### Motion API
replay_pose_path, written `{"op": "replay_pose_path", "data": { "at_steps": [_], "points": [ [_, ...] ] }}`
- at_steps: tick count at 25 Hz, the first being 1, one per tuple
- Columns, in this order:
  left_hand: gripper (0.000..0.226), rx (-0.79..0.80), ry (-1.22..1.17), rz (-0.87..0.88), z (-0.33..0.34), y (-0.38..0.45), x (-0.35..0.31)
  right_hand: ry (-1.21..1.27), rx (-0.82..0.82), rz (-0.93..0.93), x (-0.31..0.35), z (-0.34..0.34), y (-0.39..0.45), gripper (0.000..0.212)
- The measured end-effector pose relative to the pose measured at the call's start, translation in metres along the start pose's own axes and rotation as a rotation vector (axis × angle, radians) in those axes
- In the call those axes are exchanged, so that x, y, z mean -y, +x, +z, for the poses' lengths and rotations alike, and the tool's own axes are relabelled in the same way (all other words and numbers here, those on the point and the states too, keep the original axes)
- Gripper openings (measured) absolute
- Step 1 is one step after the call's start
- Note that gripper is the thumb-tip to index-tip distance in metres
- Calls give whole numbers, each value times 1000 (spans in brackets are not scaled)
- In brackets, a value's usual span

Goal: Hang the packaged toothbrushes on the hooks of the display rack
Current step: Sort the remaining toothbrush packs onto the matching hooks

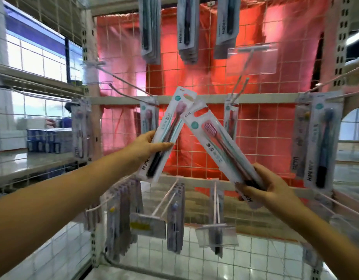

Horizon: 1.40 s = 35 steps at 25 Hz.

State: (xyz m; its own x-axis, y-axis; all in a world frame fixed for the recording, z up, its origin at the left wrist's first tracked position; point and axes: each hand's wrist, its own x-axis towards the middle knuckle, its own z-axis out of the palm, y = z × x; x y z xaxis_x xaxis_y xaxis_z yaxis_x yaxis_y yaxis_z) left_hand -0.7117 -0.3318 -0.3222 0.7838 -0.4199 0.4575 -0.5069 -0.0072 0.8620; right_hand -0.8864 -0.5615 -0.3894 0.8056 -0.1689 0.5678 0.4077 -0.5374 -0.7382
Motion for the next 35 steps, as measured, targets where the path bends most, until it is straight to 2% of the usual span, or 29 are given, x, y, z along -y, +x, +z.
{"op": "replay_pose_path", "data": {
  "at_steps": [5, 7, 11, 14, 18, 22, 26, 30, 35],
  "points": [
    [30, 112, 41, -20, -44, 17, 7, -140, -5, 91, -3, 8, 10, 9],
    [31, 174, 83, -41, -59, 21, 15, -245, -1, 93, -1, 15, 19, 16],
    [28, 251, 138, -49, -74, 28, 32, -213, -7, 138, 7, 33, 37, 9],
    [20, 240, 81, 11, -76, 27, 38, -232, 2, 133, 11, 45, 49, 12],
    [26, 288, -9, 18, -91, 12, 45, -282, 58, 135, 23, 61, 63, 14],
    [44, 241, -133, 31, -107, -5, 47, -233, 109, 107, 30, 73, 74, 11],
    [40, 171, -196, 28, -119, -12, 44, -221, 160, 101, 34, 85, 84, 24],
    [34, 170, -247, 7, -122, -12, 36, -156, 157, 111, 38, 94, 85, 12],
    [32, 183, -271, -4, -120, -7, 36, -73, 132, 134, 42, 96, 81, 22]
  ]
}}
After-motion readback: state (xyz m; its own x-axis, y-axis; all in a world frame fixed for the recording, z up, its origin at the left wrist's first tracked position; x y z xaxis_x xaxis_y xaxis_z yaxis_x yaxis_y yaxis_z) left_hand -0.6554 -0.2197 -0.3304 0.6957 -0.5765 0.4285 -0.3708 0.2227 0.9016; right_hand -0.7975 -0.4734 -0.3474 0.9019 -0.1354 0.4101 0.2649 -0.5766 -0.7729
